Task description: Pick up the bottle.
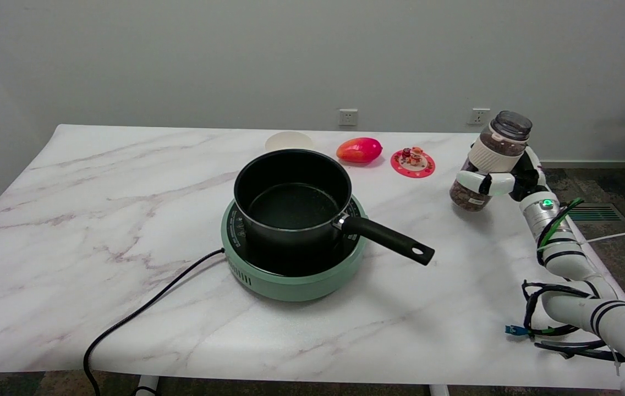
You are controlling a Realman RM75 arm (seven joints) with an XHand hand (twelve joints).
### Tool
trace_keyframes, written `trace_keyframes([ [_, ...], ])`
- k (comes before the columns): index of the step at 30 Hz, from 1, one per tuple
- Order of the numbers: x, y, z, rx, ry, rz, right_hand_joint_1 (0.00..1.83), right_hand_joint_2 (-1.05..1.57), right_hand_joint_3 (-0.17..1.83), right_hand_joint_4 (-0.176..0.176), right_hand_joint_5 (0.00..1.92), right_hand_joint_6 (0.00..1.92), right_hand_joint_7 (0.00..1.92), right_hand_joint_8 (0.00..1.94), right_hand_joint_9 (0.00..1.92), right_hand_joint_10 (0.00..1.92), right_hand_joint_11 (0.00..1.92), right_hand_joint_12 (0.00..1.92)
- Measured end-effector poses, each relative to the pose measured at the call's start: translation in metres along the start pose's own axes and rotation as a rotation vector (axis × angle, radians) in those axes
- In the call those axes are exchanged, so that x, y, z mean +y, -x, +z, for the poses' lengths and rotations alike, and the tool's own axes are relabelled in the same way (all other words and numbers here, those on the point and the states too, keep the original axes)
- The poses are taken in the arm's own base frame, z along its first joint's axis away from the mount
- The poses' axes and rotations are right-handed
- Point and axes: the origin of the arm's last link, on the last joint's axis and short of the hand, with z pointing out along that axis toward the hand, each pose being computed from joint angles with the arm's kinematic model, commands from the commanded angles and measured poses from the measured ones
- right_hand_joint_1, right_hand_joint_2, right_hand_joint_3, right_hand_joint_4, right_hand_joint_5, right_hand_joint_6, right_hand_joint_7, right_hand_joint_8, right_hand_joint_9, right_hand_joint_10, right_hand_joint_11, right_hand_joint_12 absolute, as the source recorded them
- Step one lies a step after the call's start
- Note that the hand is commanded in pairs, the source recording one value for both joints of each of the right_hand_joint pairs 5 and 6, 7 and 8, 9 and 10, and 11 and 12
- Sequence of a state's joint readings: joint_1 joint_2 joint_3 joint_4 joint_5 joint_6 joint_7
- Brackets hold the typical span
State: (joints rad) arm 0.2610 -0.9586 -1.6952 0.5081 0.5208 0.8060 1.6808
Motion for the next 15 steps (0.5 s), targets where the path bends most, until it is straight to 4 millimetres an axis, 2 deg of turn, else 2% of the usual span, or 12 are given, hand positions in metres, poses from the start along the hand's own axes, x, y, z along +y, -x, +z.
trace_keyframes([
  [5,-0.0005,-0.0006,0.0001,0.001,-0.002,0.000,1.52,0.75,0.66,0.000,1.78,1.78,1.89,1.89,1.32,1.32,1.18,1.18],
  [15,-0.0030,-0.0019,0.0016,-0.002,-0.008,-0.005,1.53,0.90,0.59,0.000,1.89,1.89,1.92,1.92,1.38,1.38,1.23,1.23],
])
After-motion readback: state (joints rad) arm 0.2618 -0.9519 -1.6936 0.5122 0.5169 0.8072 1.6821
